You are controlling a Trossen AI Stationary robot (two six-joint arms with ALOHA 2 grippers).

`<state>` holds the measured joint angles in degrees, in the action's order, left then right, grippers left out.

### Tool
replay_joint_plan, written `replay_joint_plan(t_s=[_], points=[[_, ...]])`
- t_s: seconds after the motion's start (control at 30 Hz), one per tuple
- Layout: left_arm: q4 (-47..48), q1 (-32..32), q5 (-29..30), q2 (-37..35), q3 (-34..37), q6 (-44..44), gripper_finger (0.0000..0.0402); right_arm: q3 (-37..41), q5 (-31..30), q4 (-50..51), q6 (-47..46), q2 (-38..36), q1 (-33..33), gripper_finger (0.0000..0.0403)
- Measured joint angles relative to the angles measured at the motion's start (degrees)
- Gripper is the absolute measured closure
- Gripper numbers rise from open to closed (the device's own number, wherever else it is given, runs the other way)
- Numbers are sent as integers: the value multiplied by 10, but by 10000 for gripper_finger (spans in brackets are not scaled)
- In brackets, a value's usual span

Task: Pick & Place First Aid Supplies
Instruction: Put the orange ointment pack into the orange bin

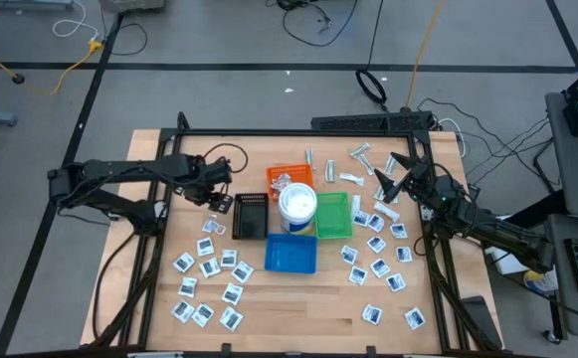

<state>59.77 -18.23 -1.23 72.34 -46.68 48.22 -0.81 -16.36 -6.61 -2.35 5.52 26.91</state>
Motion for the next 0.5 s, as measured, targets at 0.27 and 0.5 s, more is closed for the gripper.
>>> replay_joint_plan(t_s=[0.27, 0.5], points=[[-39, 4, 14, 1, 55, 15, 166, 0, 0, 0, 0, 0, 0, 23], [-82, 22, 13, 30, 79, 30, 172, 0, 0, 0, 0, 0, 0, 23]])
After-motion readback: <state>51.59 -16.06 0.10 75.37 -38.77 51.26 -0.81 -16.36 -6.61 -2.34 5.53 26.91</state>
